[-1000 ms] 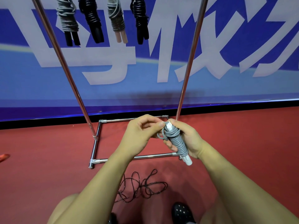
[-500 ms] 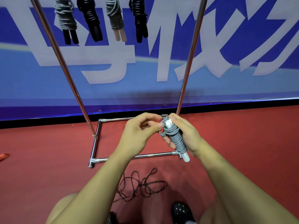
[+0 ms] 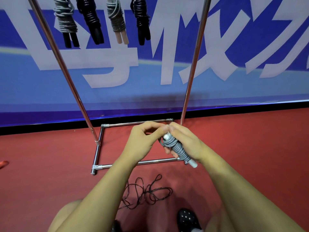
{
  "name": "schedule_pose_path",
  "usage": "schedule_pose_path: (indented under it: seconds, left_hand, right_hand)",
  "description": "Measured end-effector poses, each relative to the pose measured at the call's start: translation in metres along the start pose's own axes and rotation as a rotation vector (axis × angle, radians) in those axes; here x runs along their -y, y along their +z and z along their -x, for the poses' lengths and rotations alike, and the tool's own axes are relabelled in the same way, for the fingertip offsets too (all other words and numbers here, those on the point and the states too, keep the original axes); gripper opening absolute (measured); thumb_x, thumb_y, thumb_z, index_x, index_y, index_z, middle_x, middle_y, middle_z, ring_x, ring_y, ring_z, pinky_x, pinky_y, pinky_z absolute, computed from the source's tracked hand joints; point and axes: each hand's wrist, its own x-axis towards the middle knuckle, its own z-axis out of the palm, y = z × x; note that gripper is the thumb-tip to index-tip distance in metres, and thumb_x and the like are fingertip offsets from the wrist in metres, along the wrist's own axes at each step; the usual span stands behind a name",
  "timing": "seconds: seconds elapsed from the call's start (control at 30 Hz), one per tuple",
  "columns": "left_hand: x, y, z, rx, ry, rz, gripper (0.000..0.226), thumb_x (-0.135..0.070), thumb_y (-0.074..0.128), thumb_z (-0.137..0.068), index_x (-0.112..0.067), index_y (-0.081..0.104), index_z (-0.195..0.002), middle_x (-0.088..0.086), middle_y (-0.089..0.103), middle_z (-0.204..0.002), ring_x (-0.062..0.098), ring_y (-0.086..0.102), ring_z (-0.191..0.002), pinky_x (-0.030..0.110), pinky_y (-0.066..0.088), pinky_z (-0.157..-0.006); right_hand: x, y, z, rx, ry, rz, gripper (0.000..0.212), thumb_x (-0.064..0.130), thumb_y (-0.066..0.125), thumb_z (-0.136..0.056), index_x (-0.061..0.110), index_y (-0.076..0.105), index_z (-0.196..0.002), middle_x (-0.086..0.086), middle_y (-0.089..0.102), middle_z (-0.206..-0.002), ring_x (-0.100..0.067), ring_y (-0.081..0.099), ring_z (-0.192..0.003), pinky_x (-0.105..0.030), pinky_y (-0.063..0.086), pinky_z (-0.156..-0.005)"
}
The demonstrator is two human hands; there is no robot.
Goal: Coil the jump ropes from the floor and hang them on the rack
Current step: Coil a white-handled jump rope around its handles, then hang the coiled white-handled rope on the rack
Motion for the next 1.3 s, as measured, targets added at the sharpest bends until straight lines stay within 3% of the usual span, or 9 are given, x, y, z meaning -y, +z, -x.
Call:
schedule_pose_path:
  seconds: [0.2,0.37,0.5,0.6,0.77,0.9,1.03,1.17,1.3]
  left_hand:
    - [0.010,-0.005,-0.004,-0.116,0.016,-0.176,0.010,-0.020,0.070,-0.096,-0.018,0.079,-0.093,-0.005,0.077,-0.094,0.008,0.070,-0.092,0.026,0.052,-0.088]
    - [0.015,-0.001,-0.006,-0.212,0.017,-0.016,0.013,-0.020,0.063,-0.101,-0.013,0.074,-0.097,0.005,0.075,-0.092,0.017,0.071,-0.089,0.035,0.058,-0.088]
    - [0.016,-0.002,-0.008,-0.236,-0.037,0.066,0.013,-0.018,0.063,-0.101,-0.012,0.073,-0.094,0.005,0.070,-0.083,0.013,0.068,-0.078,0.028,0.059,-0.078]
    - [0.016,0.001,-0.008,-0.228,-0.035,0.035,0.014,-0.017,0.063,-0.101,-0.010,0.072,-0.093,-0.003,0.069,-0.077,0.008,0.066,-0.073,0.026,0.058,-0.069]
    - [0.015,0.008,-0.006,-0.233,-0.017,0.022,0.013,-0.015,0.064,-0.099,-0.008,0.074,-0.095,0.001,0.076,-0.085,0.013,0.073,-0.078,0.029,0.060,-0.067]
    - [0.014,0.012,-0.007,-0.267,-0.018,0.065,0.015,-0.019,0.065,-0.099,-0.009,0.074,-0.094,0.004,0.076,-0.089,0.016,0.072,-0.085,0.027,0.059,-0.069]
    - [0.011,0.023,-0.007,-0.285,-0.045,0.130,0.024,-0.030,0.062,-0.100,-0.010,0.074,-0.095,0.002,0.077,-0.090,0.016,0.073,-0.091,0.031,0.061,-0.083]
    - [-0.011,0.037,-0.009,-0.246,-0.062,0.248,0.022,-0.025,0.071,-0.094,-0.004,0.073,-0.097,0.002,0.076,-0.088,0.014,0.071,-0.088,0.042,0.061,-0.090]
    - [-0.055,0.045,-0.027,-0.241,-0.003,0.213,0.014,-0.022,0.079,-0.088,-0.009,0.074,-0.089,0.001,0.075,-0.083,0.014,0.070,-0.084,0.052,0.060,-0.089]
  right_hand:
    - [-0.003,-0.003,-0.002,-0.023,0.064,0.234,0.020,0.036,0.050,-0.107,0.025,0.062,-0.118,-0.008,0.078,-0.101,-0.022,0.068,-0.066,-0.035,0.056,-0.063]
    - [-0.008,-0.002,-0.011,-0.103,0.049,0.357,0.027,0.039,0.066,-0.097,0.026,0.066,-0.120,0.005,0.075,-0.109,-0.016,0.073,-0.100,-0.047,0.057,-0.097]
    - [-0.012,-0.003,-0.010,-0.086,0.070,0.242,0.034,0.019,0.070,-0.097,0.018,0.062,-0.130,0.003,0.071,-0.125,-0.014,0.069,-0.115,-0.036,0.052,-0.105]
    - [-0.010,0.000,-0.012,-0.158,-0.001,0.162,0.031,0.009,0.067,-0.098,0.013,0.064,-0.128,0.002,0.071,-0.125,-0.014,0.068,-0.115,-0.030,0.054,-0.101]
    - [-0.005,0.010,-0.018,-0.398,-0.064,0.122,0.003,0.009,0.074,-0.092,0.009,0.076,-0.090,0.011,0.074,-0.074,0.003,0.066,-0.070,-0.014,0.050,-0.069]
    - [-0.006,0.017,-0.019,-0.489,-0.070,0.091,0.011,0.018,0.071,-0.096,0.013,0.076,-0.088,0.003,0.076,-0.083,-0.004,0.068,-0.078,-0.023,0.053,-0.076]
    - [-0.002,0.024,-0.019,-0.622,-0.064,-0.040,0.018,0.024,0.068,-0.098,0.014,0.073,-0.085,-0.002,0.075,-0.081,-0.012,0.067,-0.076,-0.034,0.054,-0.075]
    - [0.020,0.024,-0.018,-0.780,-0.113,-0.173,0.019,0.022,0.072,-0.095,0.007,0.074,-0.085,0.003,0.071,-0.066,-0.006,0.064,-0.062,-0.024,0.051,-0.061]
    - [0.066,0.018,-0.024,-0.878,-0.177,-0.201,0.019,0.024,0.078,-0.090,0.007,0.075,-0.082,0.004,0.069,-0.062,-0.008,0.061,-0.060,-0.029,0.053,-0.062]
